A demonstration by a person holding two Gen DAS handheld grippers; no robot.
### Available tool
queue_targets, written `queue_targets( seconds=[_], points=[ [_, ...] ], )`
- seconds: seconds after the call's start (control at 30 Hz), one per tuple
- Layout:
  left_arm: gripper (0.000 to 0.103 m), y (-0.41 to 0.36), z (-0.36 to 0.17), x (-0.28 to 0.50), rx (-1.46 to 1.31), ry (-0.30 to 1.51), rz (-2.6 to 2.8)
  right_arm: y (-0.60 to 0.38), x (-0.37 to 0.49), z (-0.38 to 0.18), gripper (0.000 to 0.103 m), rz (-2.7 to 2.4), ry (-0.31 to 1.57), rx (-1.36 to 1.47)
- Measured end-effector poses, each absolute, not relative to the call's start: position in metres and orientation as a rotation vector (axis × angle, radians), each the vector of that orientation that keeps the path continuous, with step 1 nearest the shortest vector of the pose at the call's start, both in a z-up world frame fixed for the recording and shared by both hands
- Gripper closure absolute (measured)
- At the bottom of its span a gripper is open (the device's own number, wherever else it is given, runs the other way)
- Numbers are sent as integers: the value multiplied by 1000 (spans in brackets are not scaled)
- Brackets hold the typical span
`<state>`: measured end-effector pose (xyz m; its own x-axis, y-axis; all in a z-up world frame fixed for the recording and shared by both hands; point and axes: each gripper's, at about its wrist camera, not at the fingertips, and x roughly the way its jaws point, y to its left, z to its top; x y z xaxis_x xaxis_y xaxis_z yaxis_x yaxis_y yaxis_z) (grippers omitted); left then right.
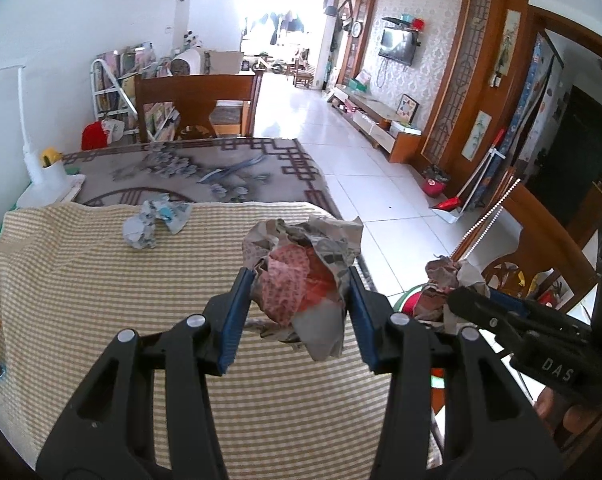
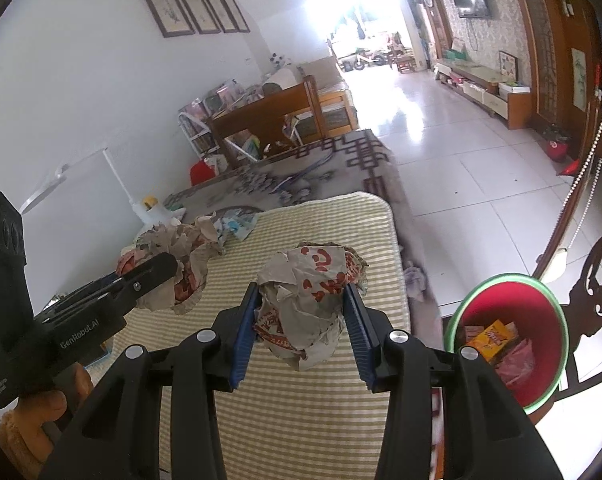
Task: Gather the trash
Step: 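Lift both crumpled papers and carry them over the red bucket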
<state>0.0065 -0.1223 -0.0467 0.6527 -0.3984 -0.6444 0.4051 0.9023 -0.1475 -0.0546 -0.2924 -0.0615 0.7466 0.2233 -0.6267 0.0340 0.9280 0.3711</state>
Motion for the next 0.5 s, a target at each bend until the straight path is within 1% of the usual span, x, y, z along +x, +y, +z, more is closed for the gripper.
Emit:
queue_targets(
  seconds=[0.5],
  points=[
    [58,-179,-53,11,43,740,-525,-346,-59,-64,62,46,710,408]
  ],
)
